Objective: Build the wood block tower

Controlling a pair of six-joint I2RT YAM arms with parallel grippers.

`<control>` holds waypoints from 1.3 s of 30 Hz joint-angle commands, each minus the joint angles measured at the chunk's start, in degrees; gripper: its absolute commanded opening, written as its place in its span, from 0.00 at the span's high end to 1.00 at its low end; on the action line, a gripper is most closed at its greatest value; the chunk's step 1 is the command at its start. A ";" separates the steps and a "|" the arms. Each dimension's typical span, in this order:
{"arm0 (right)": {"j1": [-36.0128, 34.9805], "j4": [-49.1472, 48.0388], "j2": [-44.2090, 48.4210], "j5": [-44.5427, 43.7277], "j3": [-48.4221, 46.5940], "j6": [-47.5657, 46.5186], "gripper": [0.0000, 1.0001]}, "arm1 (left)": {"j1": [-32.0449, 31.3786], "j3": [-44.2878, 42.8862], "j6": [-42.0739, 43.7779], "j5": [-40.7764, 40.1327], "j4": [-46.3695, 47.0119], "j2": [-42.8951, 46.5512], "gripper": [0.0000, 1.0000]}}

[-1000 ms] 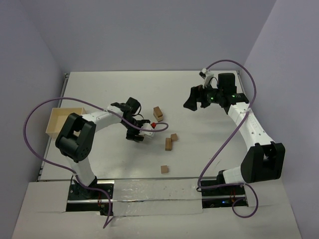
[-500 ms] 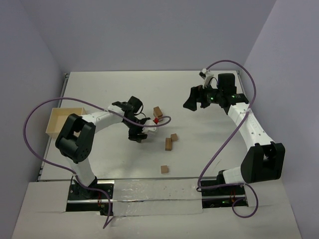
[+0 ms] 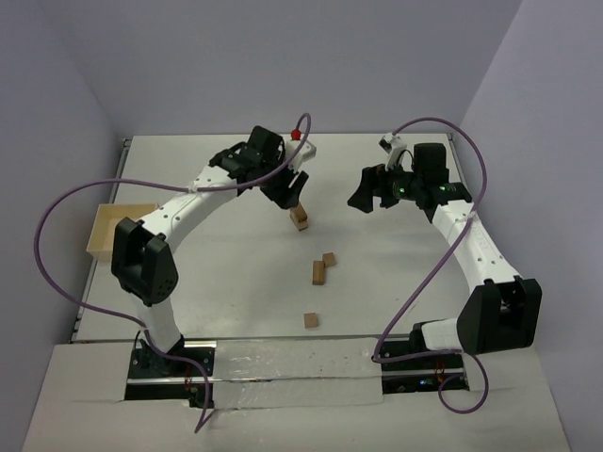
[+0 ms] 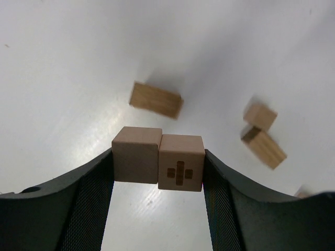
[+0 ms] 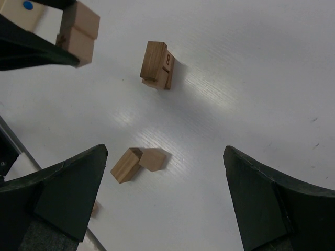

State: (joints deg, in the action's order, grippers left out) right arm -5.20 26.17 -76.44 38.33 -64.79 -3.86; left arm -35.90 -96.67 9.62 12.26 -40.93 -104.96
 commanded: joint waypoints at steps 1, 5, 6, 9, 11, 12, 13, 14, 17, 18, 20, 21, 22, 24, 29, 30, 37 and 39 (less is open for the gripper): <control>0.63 -1.48 1.74 -1.37 -1.60 0.35 0.00 | -0.35 -13.25 -5.41 -4.00 -5.79 -7.92 1.00; 1.33 -0.81 1.01 -1.83 -2.49 0.08 0.00 | -0.40 -18.97 -3.54 -2.14 -8.98 -13.49 1.00; 1.52 -0.50 0.77 -1.77 -2.63 -0.11 0.00 | -0.41 -19.14 -3.08 -1.52 -9.15 -14.05 1.00; 2.18 0.21 0.68 -1.91 -3.40 -0.65 0.00 | -0.72 -18.12 -0.39 -1.91 -8.82 -14.39 1.00; 2.39 0.69 0.71 -1.91 -3.99 -0.97 0.00 | -0.78 -17.41 0.69 -2.64 -8.70 -14.28 1.00; 2.56 0.82 0.77 -1.85 -4.16 -0.98 0.00 | -0.84 -17.19 0.99 -2.81 -8.64 -14.22 1.00; 2.60 0.91 0.78 -1.82 -4.43 -0.95 0.00 | -0.84 -16.97 1.43 -3.06 -8.63 -14.22 1.00; 2.78 0.97 0.84 -1.64 -4.73 -0.84 0.00 | -0.84 -16.97 2.27 -3.24 -8.57 -14.22 1.00; 2.98 0.98 0.95 -1.59 -4.99 -0.71 0.00 | -0.93 -17.42 4.13 -2.68 -8.98 -14.54 1.00; 3.04 1.05 0.95 -1.52 -5.03 -0.75 0.00 | -1.03 -17.42 4.91 -2.26 -9.15 -14.64 1.00; 3.09 1.24 0.95 -1.34 -5.16 -0.80 0.00 | -1.19 -17.24 6.08 -1.63 -9.10 -14.74 1.00; 3.09 1.41 0.95 -1.33 -5.32 -0.88 0.00 | -1.35 -17.07 6.43 -1.23 -8.69 -14.82 1.00; 3.09 1.42 0.87 -1.25 -5.34 -0.81 0.00 | -1.29 -16.98 6.55 -0.55 -8.33 -14.83 1.00; 3.09 1.42 0.86 -1.15 -5.42 -0.80 0.00 | -1.37 -16.55 6.72 0.31 -7.39 -15.00 1.00; 3.09 1.64 0.64 -0.80 -5.69 -0.76 0.00 | -1.45 -15.96 7.92 2.20 -6.44 -16.06 0.99; 3.09 1.68 0.60 -0.79 -5.69 -0.80 0.00 | -1.45 -15.90 8.08 2.17 -6.34 -16.24 0.99; 3.09 1.54 0.27 -0.56 -5.61 -0.74 0.00 | -1.45 -14.98 9.66 2.16 -5.77 -17.00 0.96; 3.09 1.46 0.10 -0.39 -5.61 -0.66 0.00 | -1.51 -14.81 10.04 2.35 -5.74 -17.12 0.95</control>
State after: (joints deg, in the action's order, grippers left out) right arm -2.59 28.23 -76.44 36.78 -67.64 -4.17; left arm -36.82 -111.90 18.18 12.90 -48.97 -121.30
